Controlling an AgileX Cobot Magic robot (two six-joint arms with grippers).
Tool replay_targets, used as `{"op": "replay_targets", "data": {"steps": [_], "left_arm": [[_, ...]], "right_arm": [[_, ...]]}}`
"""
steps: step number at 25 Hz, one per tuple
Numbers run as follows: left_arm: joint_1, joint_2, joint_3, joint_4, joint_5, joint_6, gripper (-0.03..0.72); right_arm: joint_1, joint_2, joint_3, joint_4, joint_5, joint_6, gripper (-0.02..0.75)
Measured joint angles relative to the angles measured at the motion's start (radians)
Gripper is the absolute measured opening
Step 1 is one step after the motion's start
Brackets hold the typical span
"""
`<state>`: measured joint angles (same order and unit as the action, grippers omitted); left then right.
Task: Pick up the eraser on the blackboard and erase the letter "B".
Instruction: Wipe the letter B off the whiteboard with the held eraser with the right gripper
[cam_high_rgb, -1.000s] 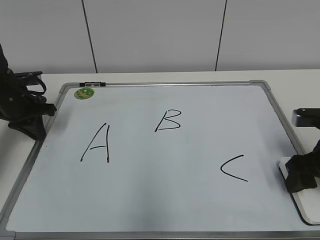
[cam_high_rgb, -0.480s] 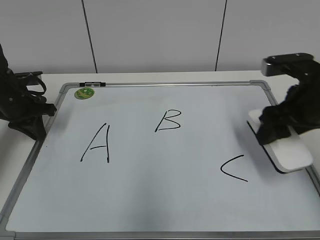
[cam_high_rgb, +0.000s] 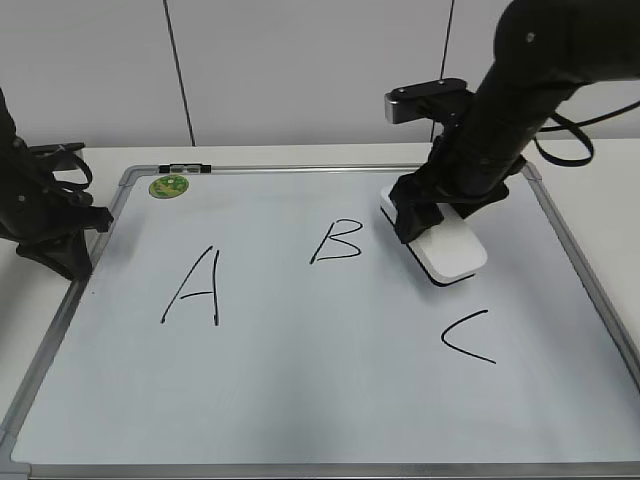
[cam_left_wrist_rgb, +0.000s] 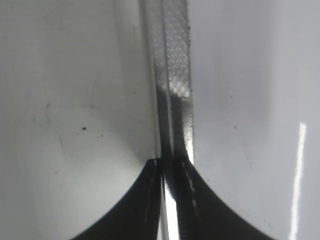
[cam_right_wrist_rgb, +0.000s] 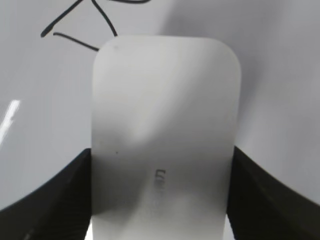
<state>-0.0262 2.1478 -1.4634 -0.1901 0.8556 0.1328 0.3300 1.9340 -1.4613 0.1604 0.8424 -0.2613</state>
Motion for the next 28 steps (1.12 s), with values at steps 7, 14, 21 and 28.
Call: {"op": "replay_targets", "data": {"steps": [7, 14, 21, 28], "left_arm": [[0.000, 0.000, 0.000, -0.007, 0.002, 0.000, 0.073], [0.000, 0.000, 0.000, -0.010, 0.002, 0.000, 0.076], [0.000, 0.000, 0.000, -0.012, 0.002, 0.000, 0.076], [0.000, 0.000, 0.000, -0.012, 0.002, 0.000, 0.077]], "right_arm": [[0.014, 0.259, -0.314, -0.009, 0.098, -0.003, 0.524], [0.014, 0.466, -0.605, -0.020, 0.219, -0.004, 0.524], [0.023, 0.511, -0.679, -0.024, 0.264, -0.017, 0.524], [0.136, 0.513, -0.684, -0.053, 0.262, -0.039, 0.524]]}}
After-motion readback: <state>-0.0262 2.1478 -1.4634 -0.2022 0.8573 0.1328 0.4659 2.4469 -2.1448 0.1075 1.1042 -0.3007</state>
